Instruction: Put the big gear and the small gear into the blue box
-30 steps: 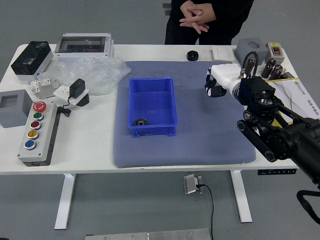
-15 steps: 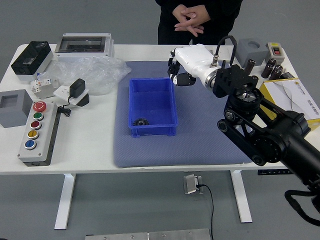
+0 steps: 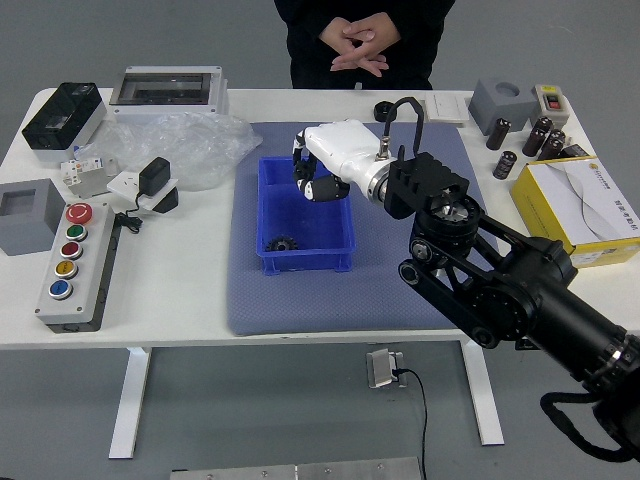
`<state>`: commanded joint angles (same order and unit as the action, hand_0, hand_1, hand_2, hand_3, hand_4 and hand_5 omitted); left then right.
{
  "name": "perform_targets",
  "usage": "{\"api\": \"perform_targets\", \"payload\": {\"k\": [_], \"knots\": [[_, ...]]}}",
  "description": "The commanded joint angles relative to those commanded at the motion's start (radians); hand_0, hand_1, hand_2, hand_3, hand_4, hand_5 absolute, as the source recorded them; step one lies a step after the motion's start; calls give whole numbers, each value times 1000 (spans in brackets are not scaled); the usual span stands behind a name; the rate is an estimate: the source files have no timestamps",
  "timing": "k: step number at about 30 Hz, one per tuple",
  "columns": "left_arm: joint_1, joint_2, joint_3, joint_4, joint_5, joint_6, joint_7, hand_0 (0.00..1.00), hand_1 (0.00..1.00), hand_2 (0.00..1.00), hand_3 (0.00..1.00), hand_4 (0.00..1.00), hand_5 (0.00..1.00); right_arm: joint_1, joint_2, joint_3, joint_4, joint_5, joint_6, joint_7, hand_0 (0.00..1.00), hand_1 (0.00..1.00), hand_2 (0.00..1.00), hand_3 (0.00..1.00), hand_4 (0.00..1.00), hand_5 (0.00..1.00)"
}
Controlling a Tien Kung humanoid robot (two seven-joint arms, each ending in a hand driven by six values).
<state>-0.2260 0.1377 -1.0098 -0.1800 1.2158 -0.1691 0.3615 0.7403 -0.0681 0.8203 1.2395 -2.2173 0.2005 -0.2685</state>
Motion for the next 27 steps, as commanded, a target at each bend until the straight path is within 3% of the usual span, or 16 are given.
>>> {"api": "perform_targets", "payload": {"k": [3, 4, 15, 27], "knots": [[-1, -1, 1, 0, -2, 0, -1, 826, 788, 782, 763, 665, 375, -1, 3, 3, -4, 11, 9, 1, 640, 560, 624, 626, 697, 389], [-1, -2, 1, 0, -3, 0, -1, 826, 789, 782, 762, 665, 375, -1, 3, 4, -5, 14, 12, 1, 664, 593, 707, 776, 767, 442], [2, -2, 3, 0, -12, 2, -2, 826, 789, 782, 762, 665, 375, -15, -6, 51, 14, 31, 15, 3, 670, 602, 719, 815, 795, 470], [9, -1, -1, 0, -16, 5, -6, 826, 789, 782, 761, 665, 376, -168, -86, 284, 107, 198, -97, 46, 727, 671, 741, 784, 764, 494]]}}
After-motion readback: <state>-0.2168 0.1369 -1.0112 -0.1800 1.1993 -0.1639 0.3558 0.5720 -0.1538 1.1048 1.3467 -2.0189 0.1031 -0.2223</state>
